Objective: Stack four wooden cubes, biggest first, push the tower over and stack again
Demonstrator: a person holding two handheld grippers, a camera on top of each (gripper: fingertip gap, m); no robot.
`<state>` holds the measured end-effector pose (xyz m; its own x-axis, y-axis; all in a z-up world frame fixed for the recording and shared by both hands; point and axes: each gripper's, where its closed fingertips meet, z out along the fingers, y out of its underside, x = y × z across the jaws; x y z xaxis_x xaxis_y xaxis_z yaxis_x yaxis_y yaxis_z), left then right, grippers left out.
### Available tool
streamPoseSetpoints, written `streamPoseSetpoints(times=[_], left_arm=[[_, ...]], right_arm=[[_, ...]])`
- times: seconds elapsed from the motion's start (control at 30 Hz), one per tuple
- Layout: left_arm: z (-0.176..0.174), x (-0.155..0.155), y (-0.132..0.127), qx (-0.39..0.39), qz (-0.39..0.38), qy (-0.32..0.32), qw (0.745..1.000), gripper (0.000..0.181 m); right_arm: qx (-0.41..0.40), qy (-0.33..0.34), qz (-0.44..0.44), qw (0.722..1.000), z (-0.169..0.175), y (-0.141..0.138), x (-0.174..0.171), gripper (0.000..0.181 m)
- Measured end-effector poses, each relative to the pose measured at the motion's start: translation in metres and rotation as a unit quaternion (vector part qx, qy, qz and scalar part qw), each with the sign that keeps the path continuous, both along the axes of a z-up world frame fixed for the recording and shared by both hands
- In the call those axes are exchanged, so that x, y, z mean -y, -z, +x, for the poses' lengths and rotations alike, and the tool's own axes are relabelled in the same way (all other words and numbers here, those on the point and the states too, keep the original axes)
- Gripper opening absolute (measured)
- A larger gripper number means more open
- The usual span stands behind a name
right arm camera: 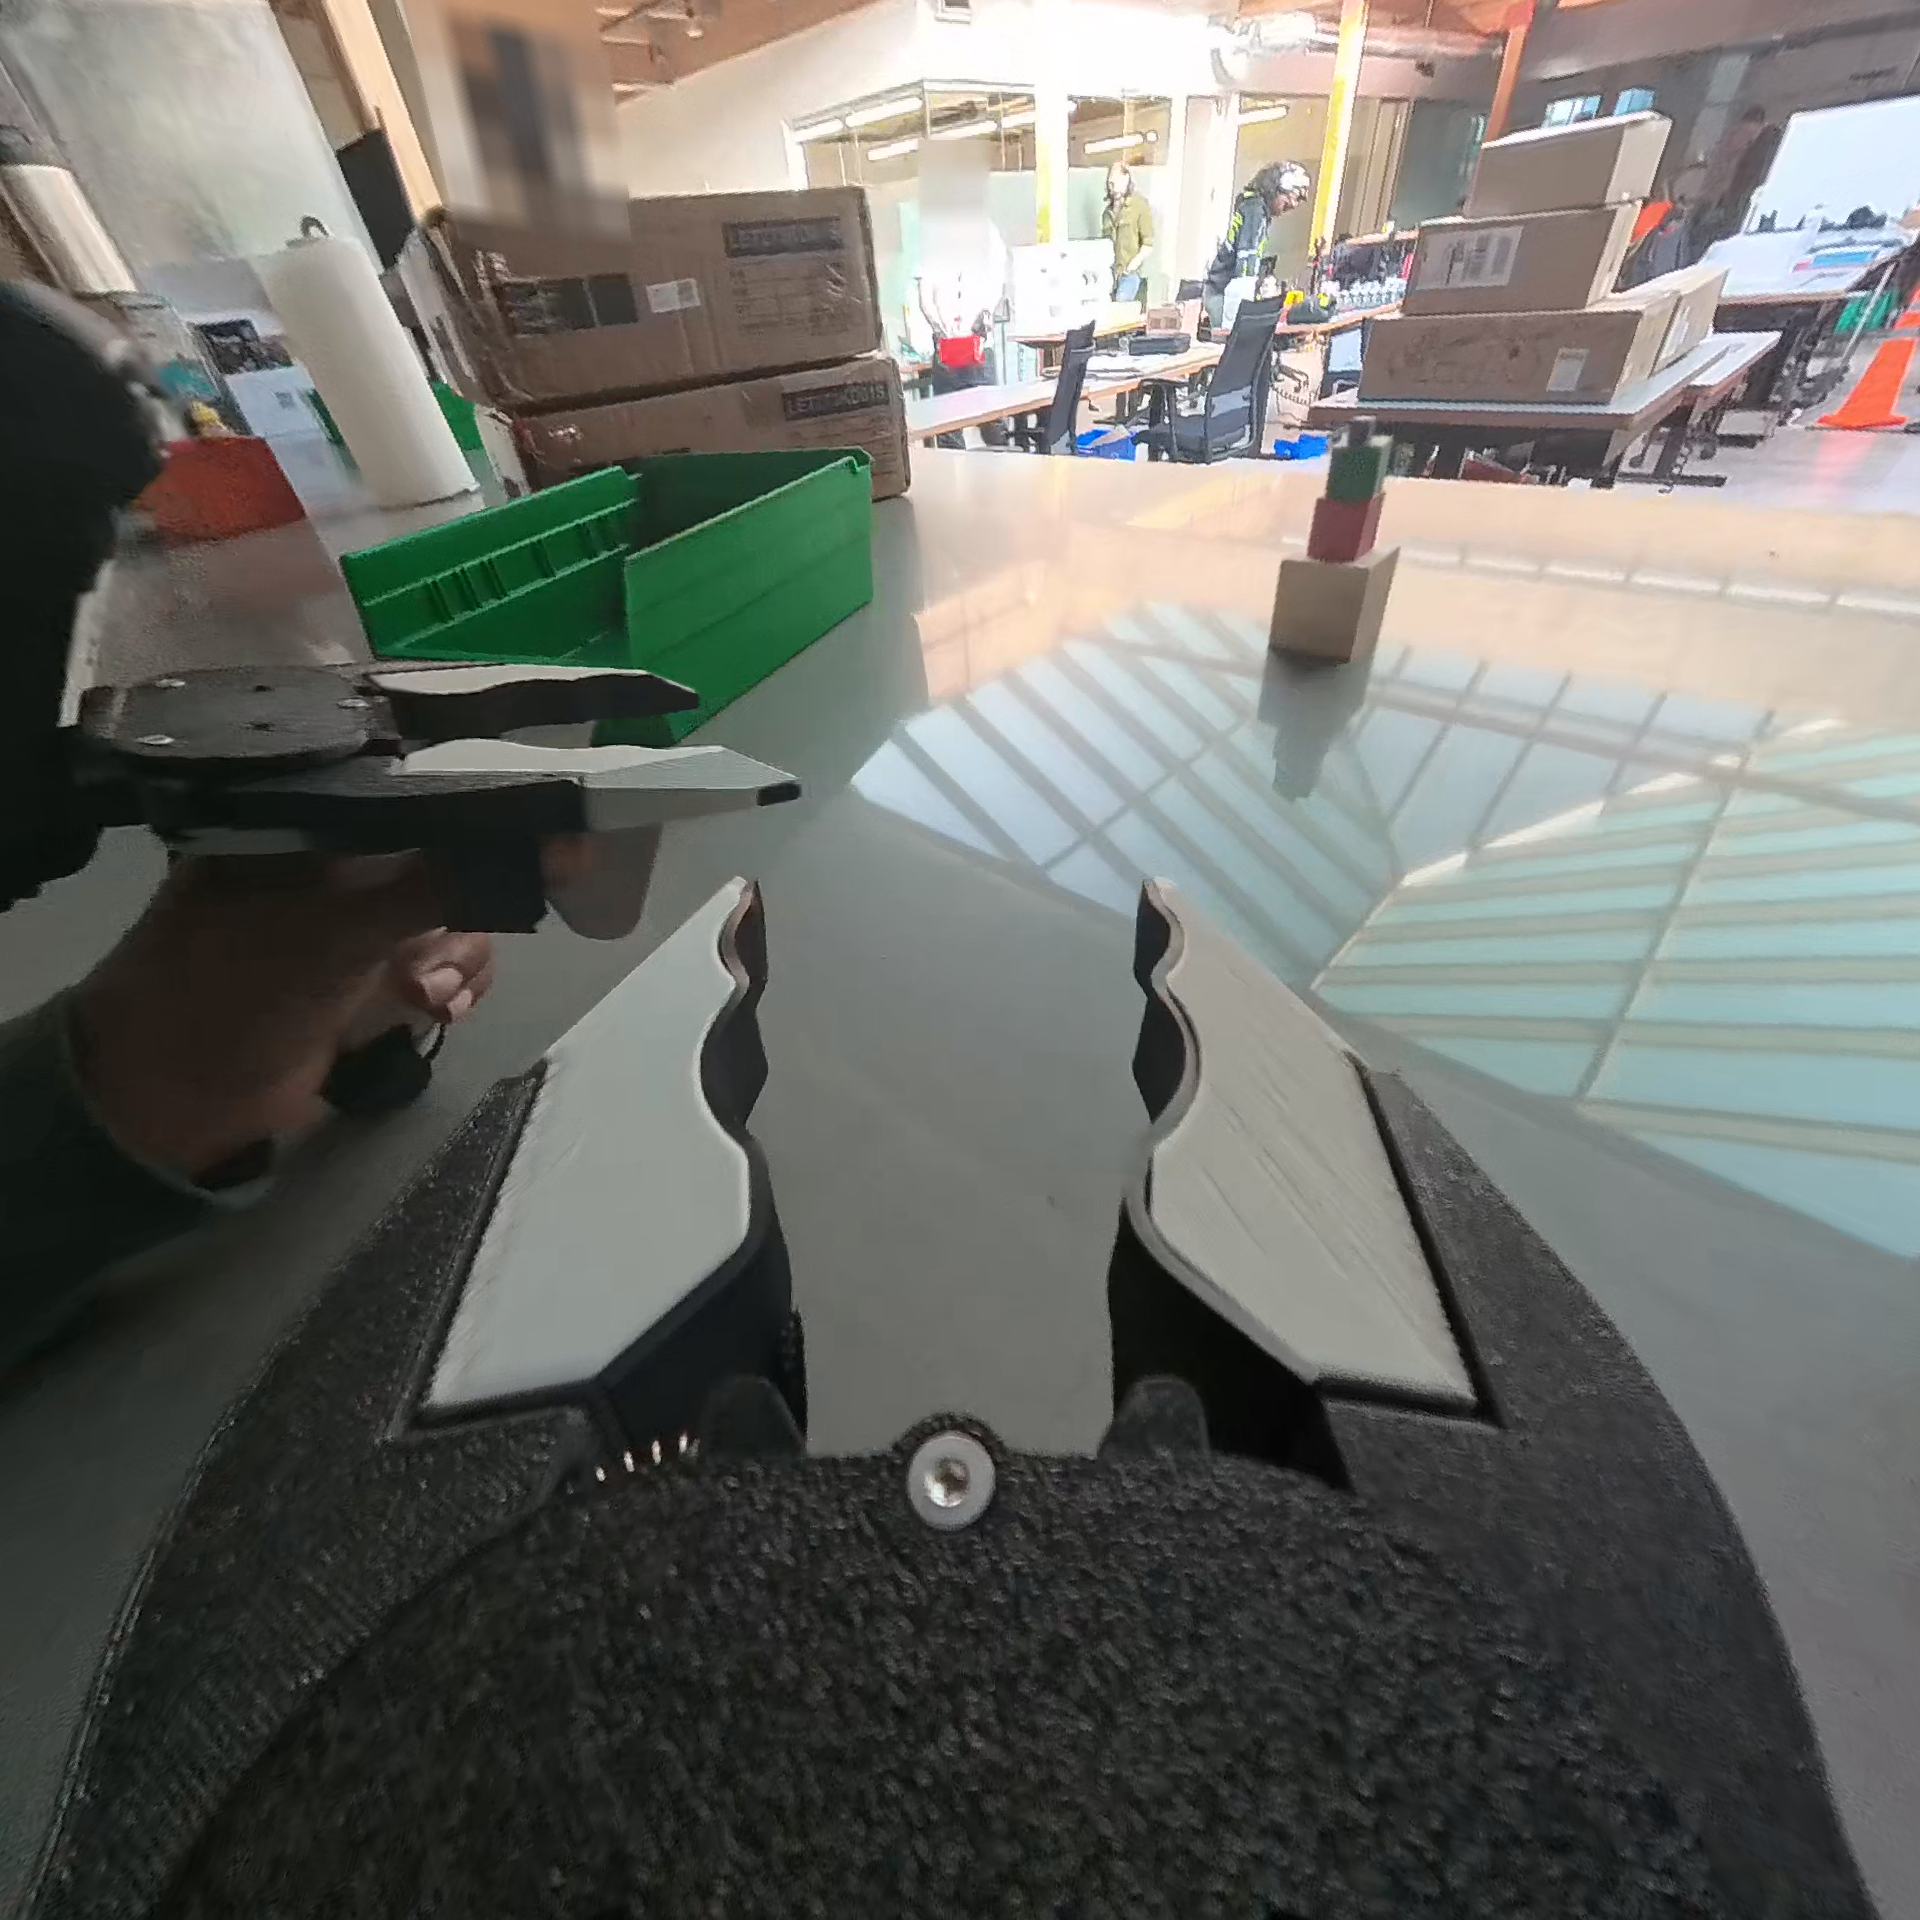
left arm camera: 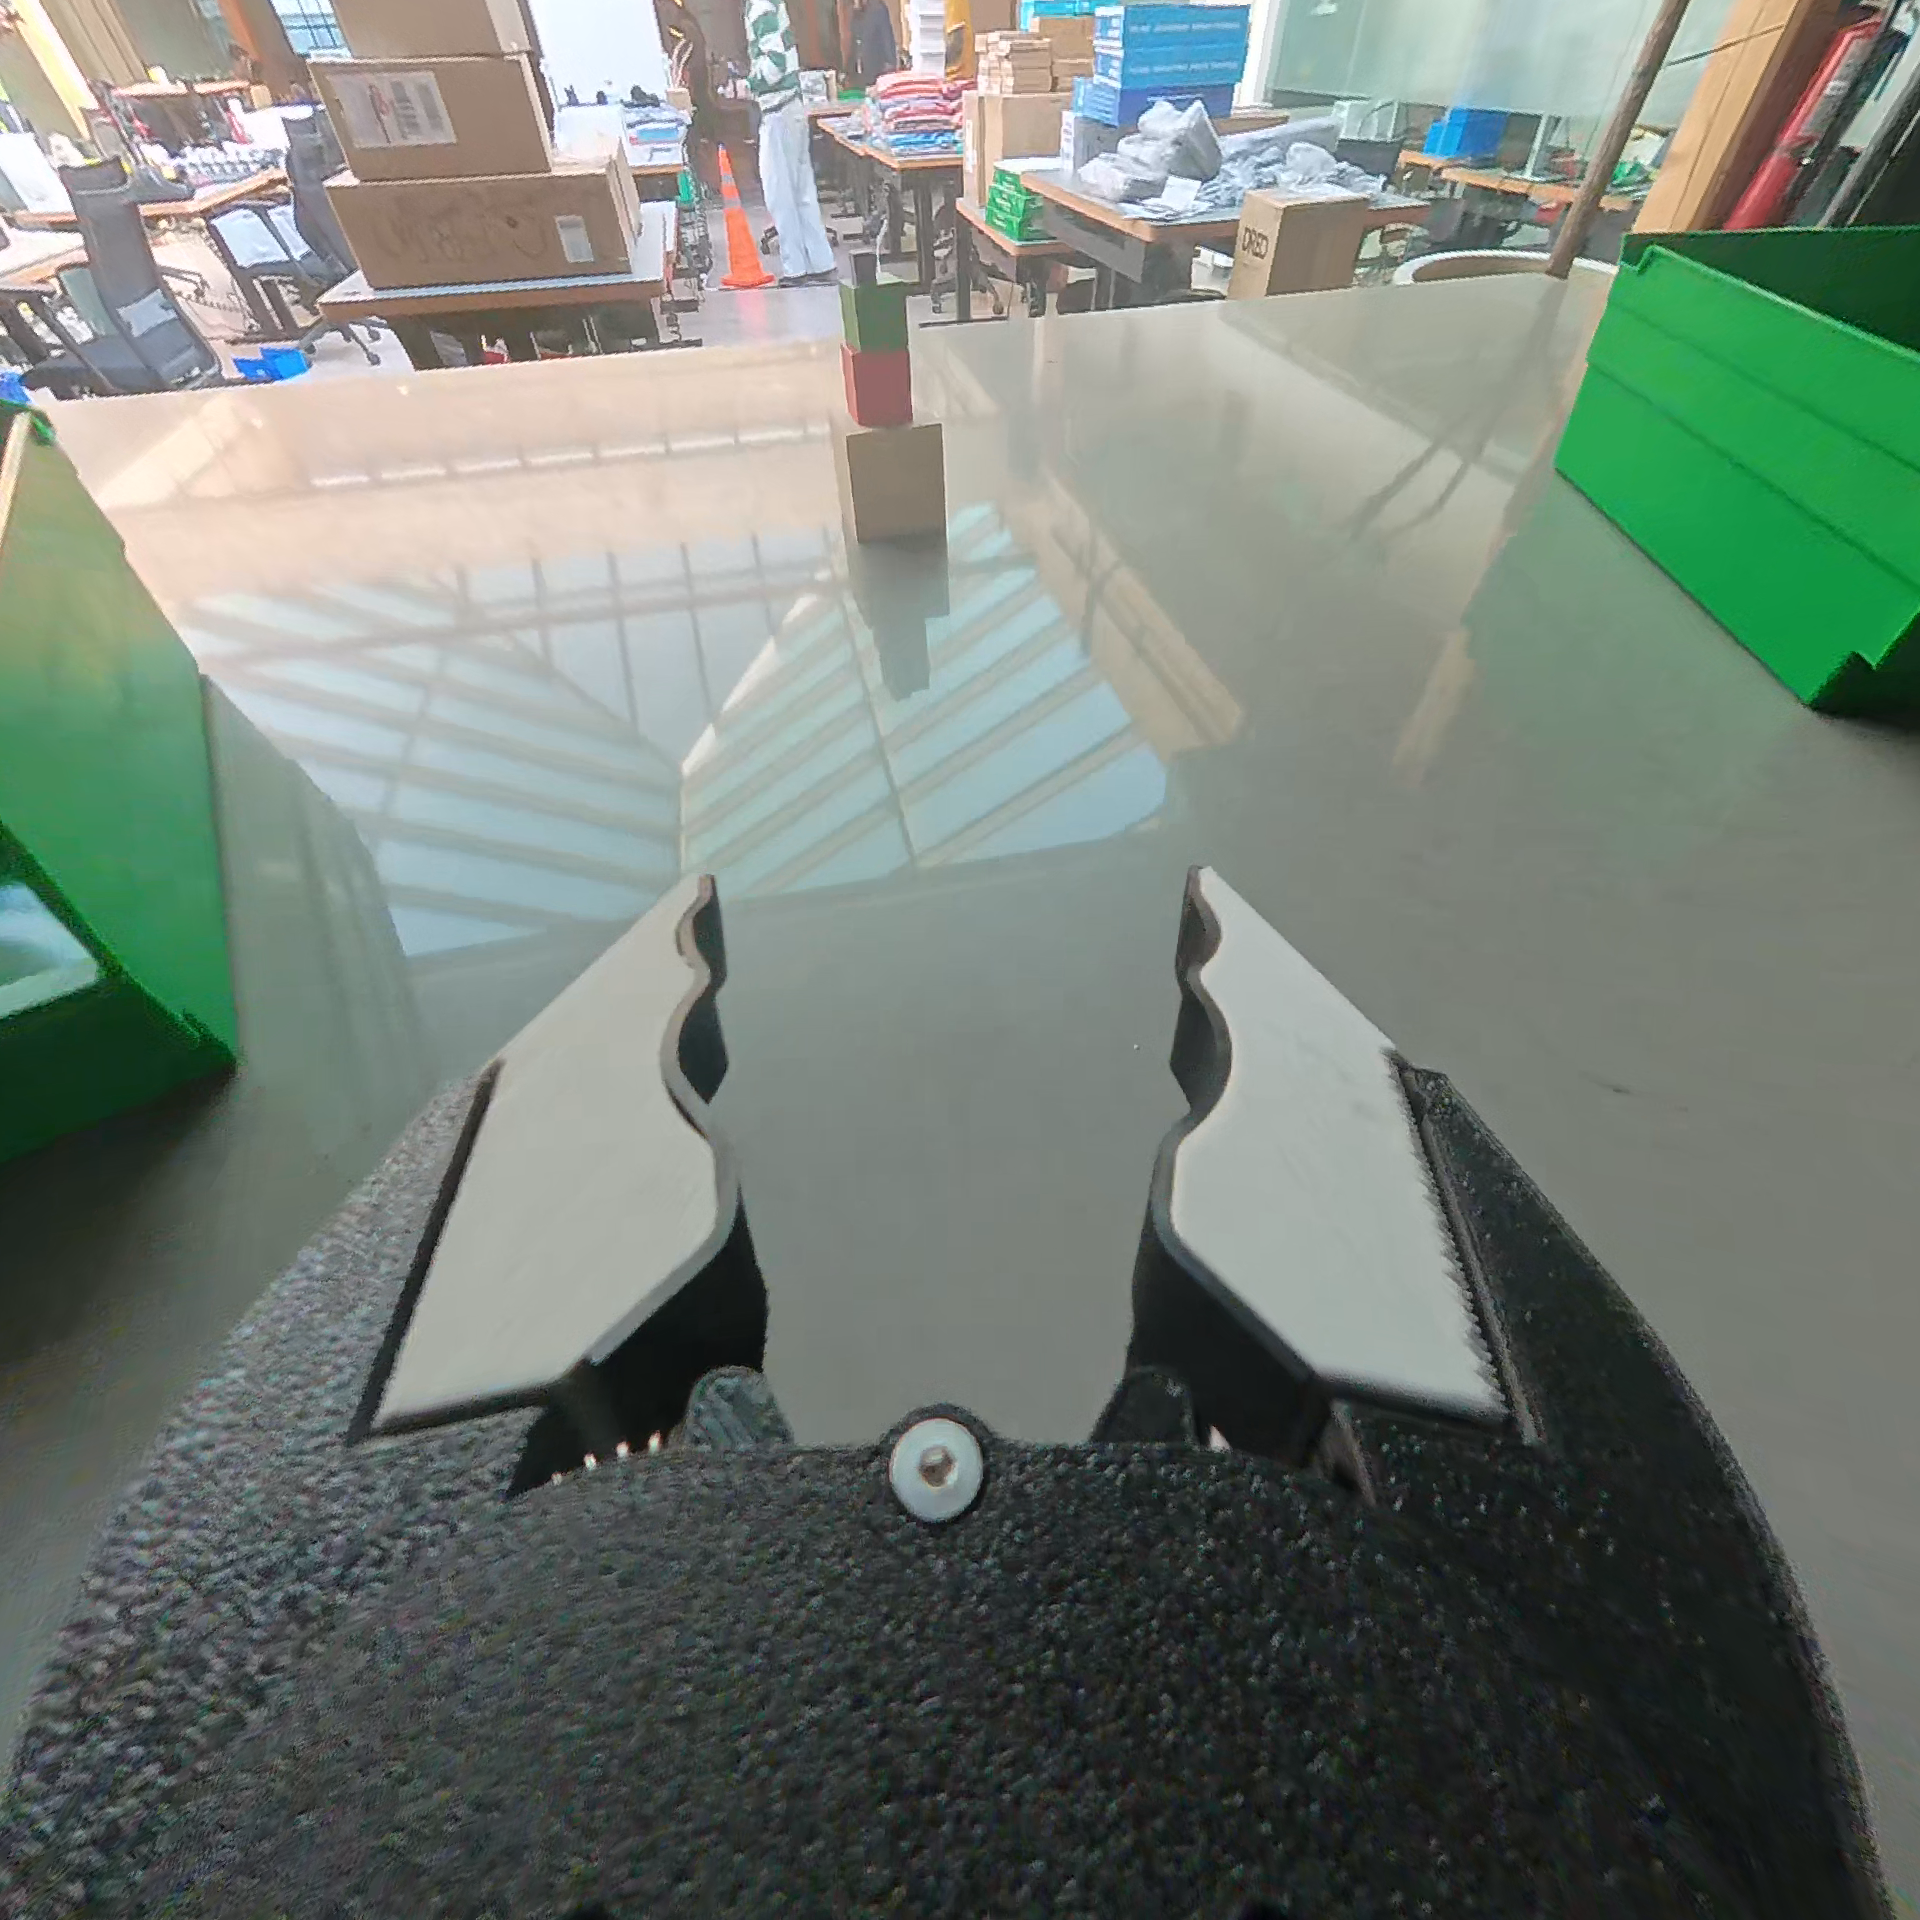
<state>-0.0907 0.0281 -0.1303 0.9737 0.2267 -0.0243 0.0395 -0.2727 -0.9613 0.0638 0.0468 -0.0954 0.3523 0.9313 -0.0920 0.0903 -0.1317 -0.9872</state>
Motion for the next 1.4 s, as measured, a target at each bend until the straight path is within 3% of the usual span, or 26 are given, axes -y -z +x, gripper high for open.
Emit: streamPoseSetpoints(times=[0.4, 0.63, 0.9, 1.1, 1.2, 1.3, 1.4], left_arm=[[-0.003, 0.003, 0.002, -0.003, -0.026, 0.015, 1.000, 0.107], [-0.020, 0.005, 0.008, 0.007, -0.027, 0.015, 1.000, 0.105], [-0.055, -0.006, -0.003, 0.020, 0.007, 0.039, 0.999, 0.100], [-0.078, -0.003, -0.010, 0.021, 0.032, 0.055, 0.998, 0.097], [-0.097, 0.006, -0.017, 0.018, 0.041, 0.042, 0.998, 0.096], [-0.118, 0.016, -0.018, -0.003, 0.035, 0.028, 0.999, 0.093], [-0.131, 0.016, -0.016, -0.016, 0.029, 0.035, 0.999, 0.091]], right_arm=[[-0.020, 0.054, -0.011, 0.998, 0.008, 0.012, -0.039, 0.078], [0.004, 0.068, 0.004, 0.998, -0.002, 0.017, -0.053, 0.080], [0.047, 0.096, 0.015, 0.994, -0.032, 0.022, -0.067, 0.079], [0.073, 0.119, 0.029, 0.990, -0.058, 0.025, -0.092, 0.063], [0.074, 0.135, 0.047, 0.987, -0.077, 0.019, -0.120, 0.038], [0.077, 0.157, 0.069, 0.982, -0.097, 0.014, -0.163, 0.012], [0.100, 0.184, 0.080, 0.975, -0.119, 0.023, -0.225, 0.006]])
